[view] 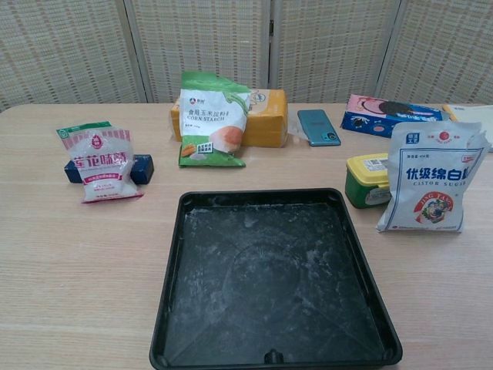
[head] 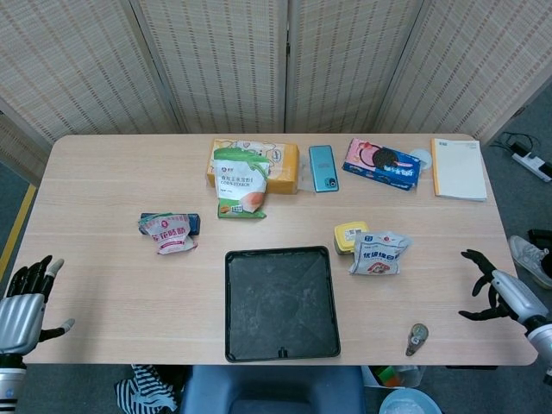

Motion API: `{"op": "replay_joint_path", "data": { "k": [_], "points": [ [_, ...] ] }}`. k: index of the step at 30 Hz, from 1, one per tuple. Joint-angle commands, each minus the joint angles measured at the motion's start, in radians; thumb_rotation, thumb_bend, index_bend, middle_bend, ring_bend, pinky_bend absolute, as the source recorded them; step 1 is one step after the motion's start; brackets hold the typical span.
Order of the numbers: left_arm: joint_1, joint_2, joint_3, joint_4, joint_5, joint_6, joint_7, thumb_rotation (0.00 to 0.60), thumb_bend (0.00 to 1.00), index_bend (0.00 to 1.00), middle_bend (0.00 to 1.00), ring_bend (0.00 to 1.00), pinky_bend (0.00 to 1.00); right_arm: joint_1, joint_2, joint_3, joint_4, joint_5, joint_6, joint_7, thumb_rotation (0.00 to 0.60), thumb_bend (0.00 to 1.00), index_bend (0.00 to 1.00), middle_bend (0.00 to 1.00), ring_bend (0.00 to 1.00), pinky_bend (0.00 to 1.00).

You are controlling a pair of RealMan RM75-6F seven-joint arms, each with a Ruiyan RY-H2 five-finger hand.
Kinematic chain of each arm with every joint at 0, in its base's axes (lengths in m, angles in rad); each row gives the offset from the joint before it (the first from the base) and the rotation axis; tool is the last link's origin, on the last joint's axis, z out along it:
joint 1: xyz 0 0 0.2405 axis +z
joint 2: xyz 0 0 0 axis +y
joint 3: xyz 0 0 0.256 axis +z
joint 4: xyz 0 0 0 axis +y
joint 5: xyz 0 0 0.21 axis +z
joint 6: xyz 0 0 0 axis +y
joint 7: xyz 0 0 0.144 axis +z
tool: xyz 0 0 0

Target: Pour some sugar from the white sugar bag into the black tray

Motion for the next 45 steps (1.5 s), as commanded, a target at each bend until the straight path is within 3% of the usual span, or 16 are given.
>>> {"op": "replay_joint_path", "data": {
  "k": [1,8,20,31,45],
  "points": [
    [-0.005,-0.006,-0.002,0.001,-0.012,-0.01,0.013,0.6,0.17,0.0,0.0,0.02,0.08,0.094,-0.048,-0.067,0.141,-0.084,-0.098,0.223,0.6,0.16,0.0,0.0,0.47,0.66],
    [-0.022,-0.023,-0.012,0.008,-0.049,-0.039,0.037,0.6,0.17,0.0,0.0,0.03,0.08,0.213,-0.133,-0.186,0.325,-0.248,-0.061,0.653,0.6,0.16,0.0,0.0,0.46,0.66],
    [-0.045,-0.035,-0.02,0.027,-0.098,-0.082,0.053,0.6,0.17,0.0,0.0,0.03,0.08,0.294,-0.304,-0.315,0.682,-0.334,0.095,1.157,0.6,0.16,0.0,0.0,0.46,0.66],
    [-0.056,-0.036,-0.021,0.033,-0.115,-0.098,0.053,0.6,0.17,0.0,0.0,0.03,0.08,0.357,-0.423,-0.356,0.826,-0.346,0.123,1.309,0.6,0.16,0.0,0.0,0.46,0.66],
    [-0.051,-0.029,-0.008,0.023,-0.087,-0.077,0.039,0.6,0.17,0.0,0.0,0.03,0.08,0.39,-0.416,-0.429,0.76,-0.38,0.151,1.193,0.6,0.16,0.0,0.0,0.46,0.66]
  ]
}}
